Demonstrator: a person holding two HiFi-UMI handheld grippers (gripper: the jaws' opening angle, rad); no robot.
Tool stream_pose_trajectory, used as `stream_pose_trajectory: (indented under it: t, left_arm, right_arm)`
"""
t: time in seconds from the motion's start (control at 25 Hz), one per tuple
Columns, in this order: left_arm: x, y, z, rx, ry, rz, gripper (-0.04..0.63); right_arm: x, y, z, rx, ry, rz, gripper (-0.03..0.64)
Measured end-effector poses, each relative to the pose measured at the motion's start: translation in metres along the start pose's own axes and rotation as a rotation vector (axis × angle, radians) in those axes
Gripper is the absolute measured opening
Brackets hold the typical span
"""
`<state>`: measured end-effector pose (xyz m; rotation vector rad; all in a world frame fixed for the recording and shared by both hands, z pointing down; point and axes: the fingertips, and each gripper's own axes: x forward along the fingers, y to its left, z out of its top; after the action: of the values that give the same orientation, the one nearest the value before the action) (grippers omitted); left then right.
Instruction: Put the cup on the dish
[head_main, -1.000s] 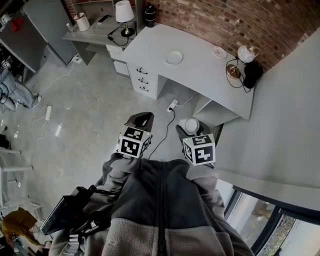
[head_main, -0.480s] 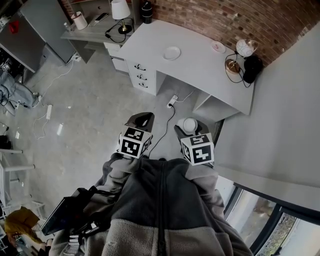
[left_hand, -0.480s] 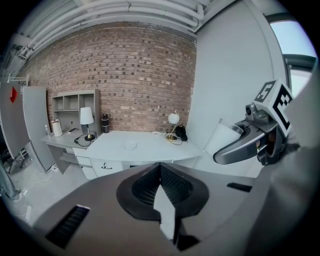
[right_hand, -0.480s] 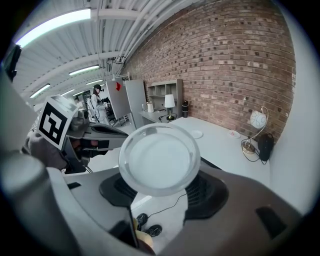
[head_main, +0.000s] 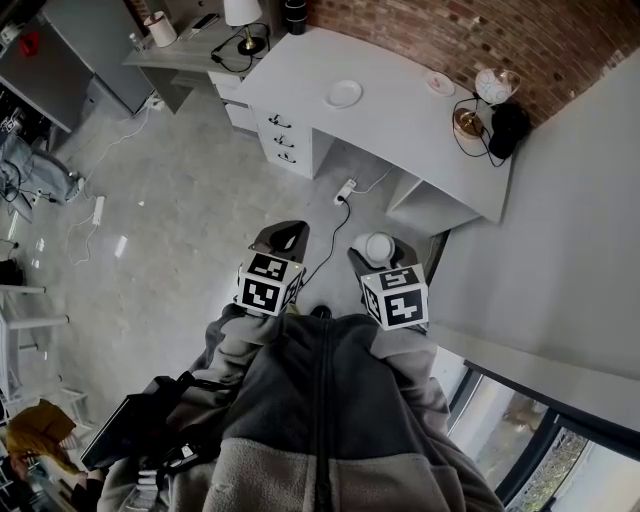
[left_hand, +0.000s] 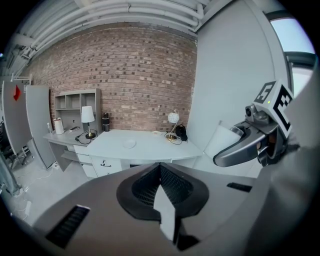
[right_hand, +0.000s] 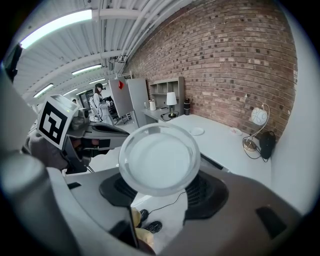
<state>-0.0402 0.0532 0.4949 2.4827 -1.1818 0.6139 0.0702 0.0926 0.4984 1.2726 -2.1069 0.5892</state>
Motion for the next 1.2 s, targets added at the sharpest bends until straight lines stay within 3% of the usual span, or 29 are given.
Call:
stream_pose_trajectory:
  t: [0.64,1.2]
  left_arm:
    - [0.018,-0.028,-0.008,0.005,0.017,0.006,0.006]
    - [0.040,0.009,-0.004,-0.031,0.015,0.027,0.006]
  right_arm:
    - [-0.007,-0.021,-0.020,-0.001,-0.012,0.023,0.255]
    - [0.018,-0.033,-0.014,0.010,0.015,0.020,0.255]
